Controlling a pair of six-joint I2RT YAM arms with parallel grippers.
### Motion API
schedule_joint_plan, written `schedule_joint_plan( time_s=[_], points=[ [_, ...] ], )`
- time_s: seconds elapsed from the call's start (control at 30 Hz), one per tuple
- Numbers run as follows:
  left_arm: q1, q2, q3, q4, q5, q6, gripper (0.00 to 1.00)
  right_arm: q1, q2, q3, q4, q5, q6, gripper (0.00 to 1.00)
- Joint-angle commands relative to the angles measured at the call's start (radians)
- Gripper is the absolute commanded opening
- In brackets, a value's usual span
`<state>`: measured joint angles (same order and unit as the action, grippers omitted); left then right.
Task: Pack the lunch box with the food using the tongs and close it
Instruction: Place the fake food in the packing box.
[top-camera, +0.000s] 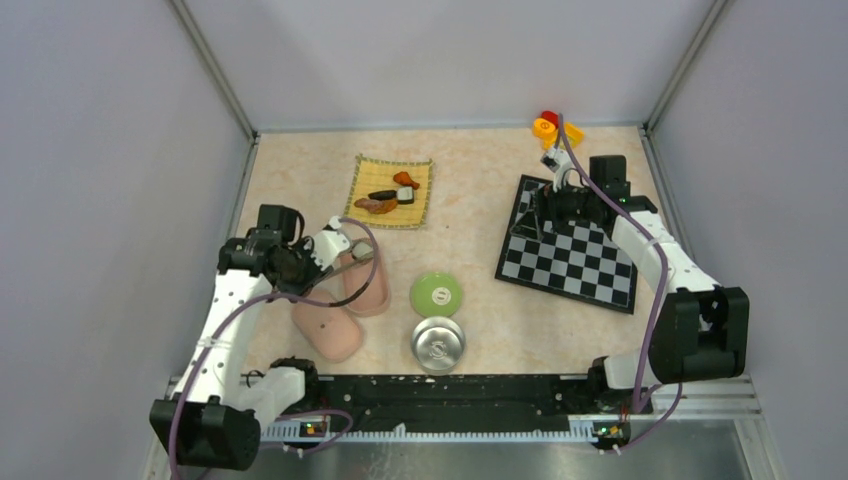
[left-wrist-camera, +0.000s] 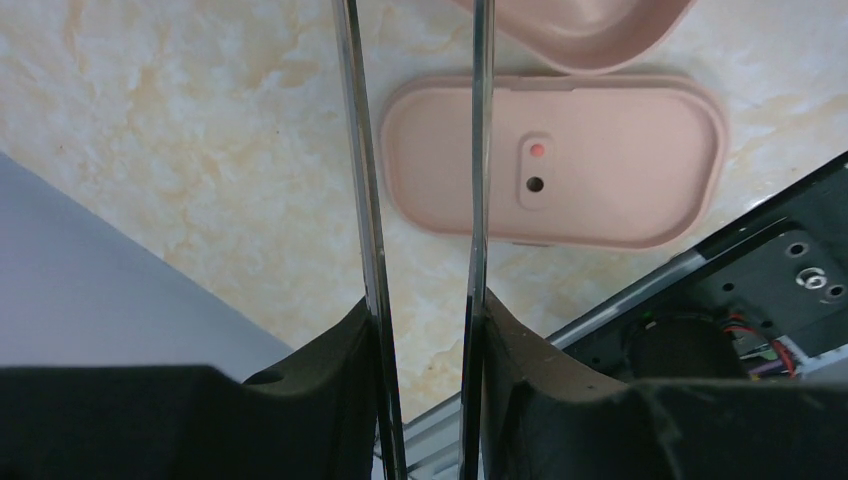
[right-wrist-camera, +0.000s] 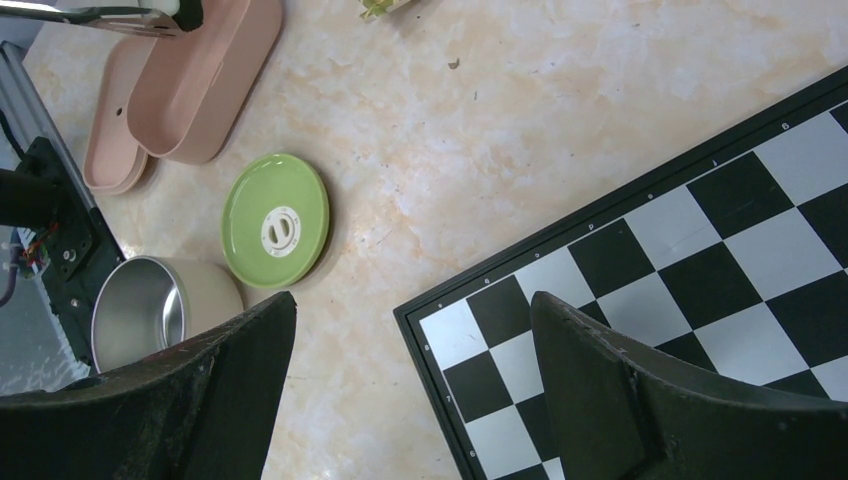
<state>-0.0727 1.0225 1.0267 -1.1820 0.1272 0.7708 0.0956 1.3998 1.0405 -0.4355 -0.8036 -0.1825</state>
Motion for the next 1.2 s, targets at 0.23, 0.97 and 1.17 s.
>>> schedule_joint_plan(
  time_s=[0.23,0.97,1.17],
  points=[
    [0.001,0.004,-0.093,0.204,-0.151,0.125,0.25,0.001,-0.04,-0.005,0.027,-0.021,-0.012,0.85],
    [0.001,0.076,-0.113,0.222,-0.084,0.167,0.4,0.001,-0.026,-0.008,0.028,-0.017,-0.012,0.85],
    [0.001,0.075,-0.097,0.218,-0.099,0.162,0.5,0.003,-0.022,-0.008,0.028,-0.017,-0.013,0.85]
  ],
)
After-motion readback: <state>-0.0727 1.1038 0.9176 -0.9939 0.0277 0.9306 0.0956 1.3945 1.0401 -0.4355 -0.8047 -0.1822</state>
